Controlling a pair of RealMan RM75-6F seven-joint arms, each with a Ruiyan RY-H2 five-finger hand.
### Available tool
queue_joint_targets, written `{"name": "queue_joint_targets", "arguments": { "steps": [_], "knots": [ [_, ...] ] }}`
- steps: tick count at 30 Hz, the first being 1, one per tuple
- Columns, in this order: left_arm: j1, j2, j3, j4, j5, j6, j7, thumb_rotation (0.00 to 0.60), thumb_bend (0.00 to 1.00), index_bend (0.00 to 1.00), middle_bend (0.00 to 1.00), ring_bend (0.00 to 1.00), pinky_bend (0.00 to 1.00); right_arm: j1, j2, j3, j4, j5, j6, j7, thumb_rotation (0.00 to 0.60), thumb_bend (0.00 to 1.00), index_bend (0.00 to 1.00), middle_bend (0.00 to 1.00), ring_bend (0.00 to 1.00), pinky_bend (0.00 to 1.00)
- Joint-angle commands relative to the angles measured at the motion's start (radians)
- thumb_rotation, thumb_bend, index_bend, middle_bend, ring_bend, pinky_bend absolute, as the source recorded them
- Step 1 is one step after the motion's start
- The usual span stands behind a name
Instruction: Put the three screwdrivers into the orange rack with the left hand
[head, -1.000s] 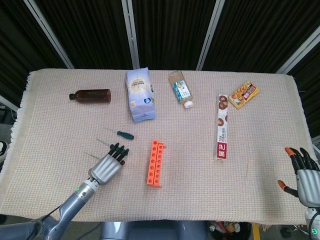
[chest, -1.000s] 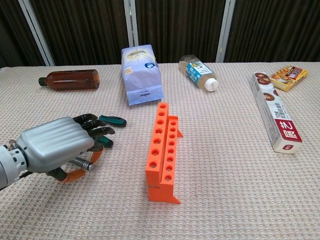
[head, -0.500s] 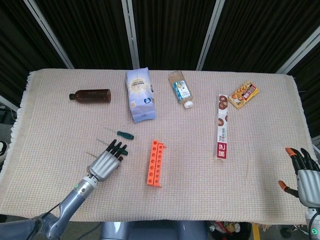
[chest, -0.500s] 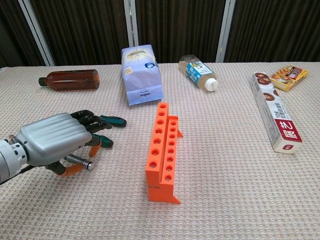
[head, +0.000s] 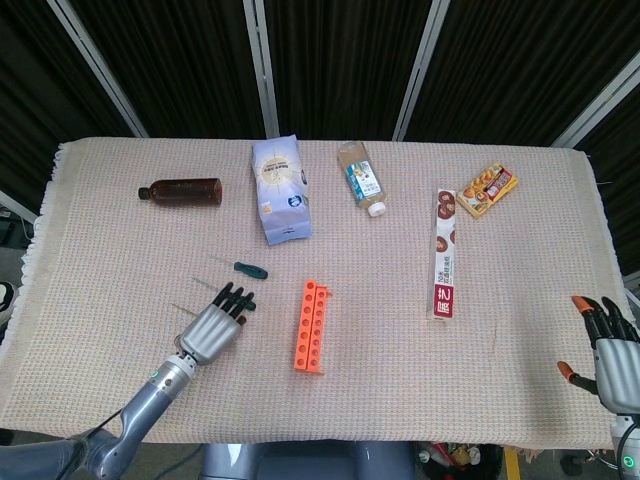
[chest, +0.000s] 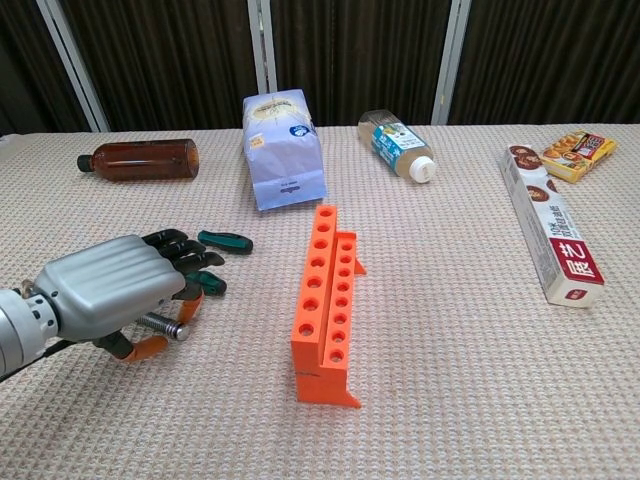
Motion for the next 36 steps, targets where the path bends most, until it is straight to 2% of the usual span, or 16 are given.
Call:
{"name": "queue_joint_targets", "arguments": {
  "steps": [1,8,19,26,29,32,34,36],
  "knots": [
    [-0.002,-0.003,-0.002,0.000,-0.001,0.008,0.001,0.549,0.38,0.42,0.02,0.01,0.02,-0.002,0.000,-0.001,0.000,0.002,-0.001,0.002,0.600,0.10,0.09,0.12,0.04,0.21],
    [-0.010,-0.004,0.001,-0.003,-0.005,0.012,0.006,0.548,0.38,0.49,0.04,0.01,0.02,-0.005,0.002,0.000,0.002,0.005,-0.001,0.004,0.600,0.10,0.10,0.12,0.04,0.21],
    [-0.018,-0.007,0.008,0.002,-0.026,0.011,0.022,0.545,0.38,0.44,0.03,0.01,0.03,-0.008,0.005,0.000,0.000,0.008,-0.002,0.005,0.600,0.10,0.10,0.12,0.03,0.21],
    [-0.023,-0.006,0.014,-0.002,-0.036,0.012,0.026,0.546,0.38,0.45,0.04,0.01,0.03,-0.006,0.004,0.000,0.000,0.009,-0.008,0.003,0.600,0.10,0.10,0.12,0.03,0.21],
    [-0.026,-0.009,0.015,0.001,-0.038,0.014,0.025,0.550,0.38,0.51,0.04,0.01,0.03,-0.006,0.004,0.001,0.001,0.013,-0.011,0.003,0.600,0.10,0.10,0.12,0.03,0.21],
    [-0.030,-0.014,0.015,0.004,-0.036,0.015,0.018,0.553,0.39,0.64,0.10,0.05,0.05,-0.007,0.005,0.002,0.001,0.013,-0.008,0.004,0.600,0.10,0.10,0.12,0.03,0.21],
    [-0.029,-0.022,0.016,0.011,0.017,0.048,-0.047,0.563,0.42,0.74,0.17,0.10,0.08,-0.008,0.004,0.001,0.002,0.013,-0.008,0.005,0.600,0.09,0.10,0.12,0.03,0.21],
    [-0.025,-0.018,0.022,0.014,0.064,0.078,-0.112,0.568,0.44,0.79,0.21,0.12,0.09,-0.007,0.004,0.000,0.002,0.012,-0.012,0.006,0.600,0.09,0.10,0.12,0.03,0.21]
  ]
}}
